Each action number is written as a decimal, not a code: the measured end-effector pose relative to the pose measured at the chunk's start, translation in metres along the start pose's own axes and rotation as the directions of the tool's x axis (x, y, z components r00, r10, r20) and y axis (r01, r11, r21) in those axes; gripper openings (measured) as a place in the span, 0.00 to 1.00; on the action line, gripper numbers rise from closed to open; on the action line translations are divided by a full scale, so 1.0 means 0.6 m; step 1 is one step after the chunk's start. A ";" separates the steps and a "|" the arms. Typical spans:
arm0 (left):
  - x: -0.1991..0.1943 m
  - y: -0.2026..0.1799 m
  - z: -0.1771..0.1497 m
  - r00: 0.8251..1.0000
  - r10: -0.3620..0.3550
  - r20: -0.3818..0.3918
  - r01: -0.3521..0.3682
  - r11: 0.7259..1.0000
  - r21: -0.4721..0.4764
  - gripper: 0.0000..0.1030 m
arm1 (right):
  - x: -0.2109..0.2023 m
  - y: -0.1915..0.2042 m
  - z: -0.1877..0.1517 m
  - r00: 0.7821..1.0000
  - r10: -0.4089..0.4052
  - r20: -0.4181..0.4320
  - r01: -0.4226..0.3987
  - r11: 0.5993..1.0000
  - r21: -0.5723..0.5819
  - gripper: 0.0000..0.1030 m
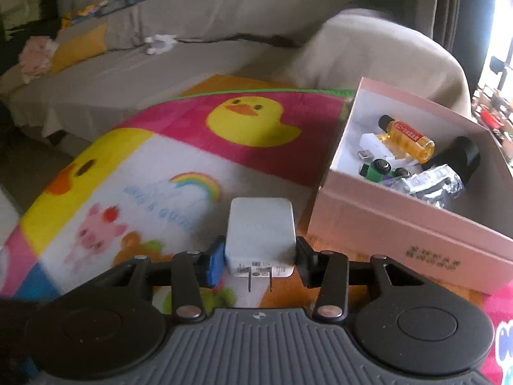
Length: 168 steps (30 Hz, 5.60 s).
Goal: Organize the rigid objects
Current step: 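Grasp the second white plug from the mat with the right gripper and lift it, then set the white plug back down on the mat with the right gripper, then grasp the teal crank toy on the mat with the right gripper, then grasp and lift the white plug with the left gripper while the right gripper holds the crank, then carry the plug with the left gripper over the pink box while the right gripper carries the crank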
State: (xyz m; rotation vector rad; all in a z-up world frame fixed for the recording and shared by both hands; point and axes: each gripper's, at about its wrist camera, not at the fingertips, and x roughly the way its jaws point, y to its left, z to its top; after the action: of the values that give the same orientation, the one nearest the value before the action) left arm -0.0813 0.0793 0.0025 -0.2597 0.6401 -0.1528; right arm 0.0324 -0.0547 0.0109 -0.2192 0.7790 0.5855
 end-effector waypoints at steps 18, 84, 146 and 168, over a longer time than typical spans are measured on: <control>-0.035 -0.113 0.057 0.992 -0.123 -0.038 0.128 0.973 0.190 0.13 | -0.310 -0.140 -0.205 0.960 -0.162 0.228 0.135 0.982 0.129 0.43; -0.101 -0.044 0.029 0.999 0.025 0.030 -0.026 0.999 0.035 0.18 | -0.148 0.002 -0.147 0.978 0.176 0.110 -0.168 0.983 -0.079 0.29; 0.026 -0.198 0.006 0.980 -0.104 -0.168 0.173 0.863 0.474 0.55 | -0.212 -0.174 -0.247 0.969 -0.193 0.156 0.200 0.979 -0.029 0.65; 0.028 -0.178 0.022 0.981 -0.131 -0.143 0.183 0.872 0.453 0.48 | -0.259 -0.171 -0.202 0.976 -0.120 0.184 0.119 0.993 0.020 0.17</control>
State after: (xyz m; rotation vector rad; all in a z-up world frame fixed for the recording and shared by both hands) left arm -0.0663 -0.0240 0.0335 0.1650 0.6698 -0.4746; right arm -0.0691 -0.2511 0.0347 -0.1990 0.5839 0.4811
